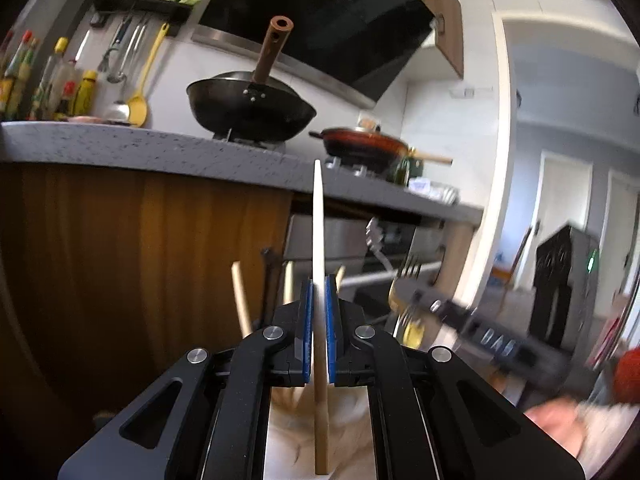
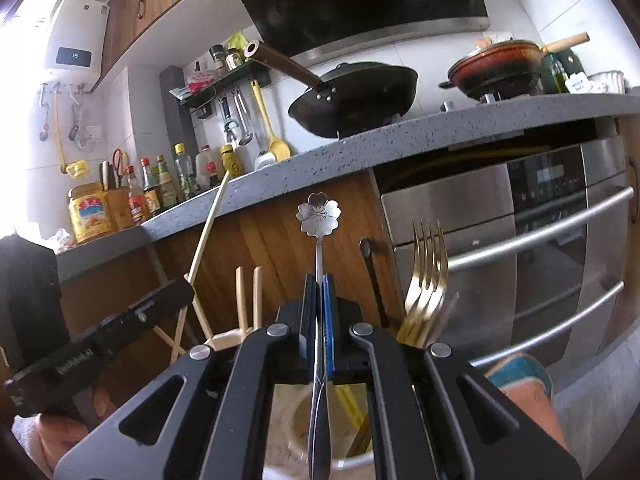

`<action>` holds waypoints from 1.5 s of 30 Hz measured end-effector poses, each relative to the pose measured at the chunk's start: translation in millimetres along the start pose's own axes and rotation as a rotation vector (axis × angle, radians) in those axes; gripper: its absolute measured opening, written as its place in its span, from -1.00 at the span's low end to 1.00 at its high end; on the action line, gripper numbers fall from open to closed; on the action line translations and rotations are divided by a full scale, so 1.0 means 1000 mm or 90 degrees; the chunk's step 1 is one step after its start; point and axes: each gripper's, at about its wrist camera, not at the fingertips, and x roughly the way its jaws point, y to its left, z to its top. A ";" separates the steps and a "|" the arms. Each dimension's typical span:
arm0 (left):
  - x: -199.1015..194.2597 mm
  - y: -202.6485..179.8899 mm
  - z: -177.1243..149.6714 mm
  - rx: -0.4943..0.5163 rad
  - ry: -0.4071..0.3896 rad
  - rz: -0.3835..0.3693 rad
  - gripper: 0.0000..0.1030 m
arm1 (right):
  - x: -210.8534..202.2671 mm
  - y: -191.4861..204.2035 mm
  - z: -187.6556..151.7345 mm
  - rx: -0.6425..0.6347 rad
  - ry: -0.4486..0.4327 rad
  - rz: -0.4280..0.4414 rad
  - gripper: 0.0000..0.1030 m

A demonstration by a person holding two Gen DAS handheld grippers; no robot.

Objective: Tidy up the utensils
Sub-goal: 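Drop chopstick in larger vase with left tool while right tool drops flower spoon in smaller vase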

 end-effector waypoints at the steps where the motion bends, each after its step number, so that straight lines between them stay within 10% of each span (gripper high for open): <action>1: 0.003 -0.001 0.002 -0.005 -0.009 -0.002 -0.88 | 0.002 0.000 0.000 -0.002 -0.005 -0.004 -0.93; 22: 0.005 -0.018 -0.018 0.051 -0.036 0.030 -0.88 | 0.001 -0.003 -0.016 -0.043 -0.016 -0.068 -0.93; 45: -0.017 -0.015 -0.047 0.075 0.074 0.062 -0.72 | -0.019 0.004 -0.047 -0.083 0.080 -0.052 -0.97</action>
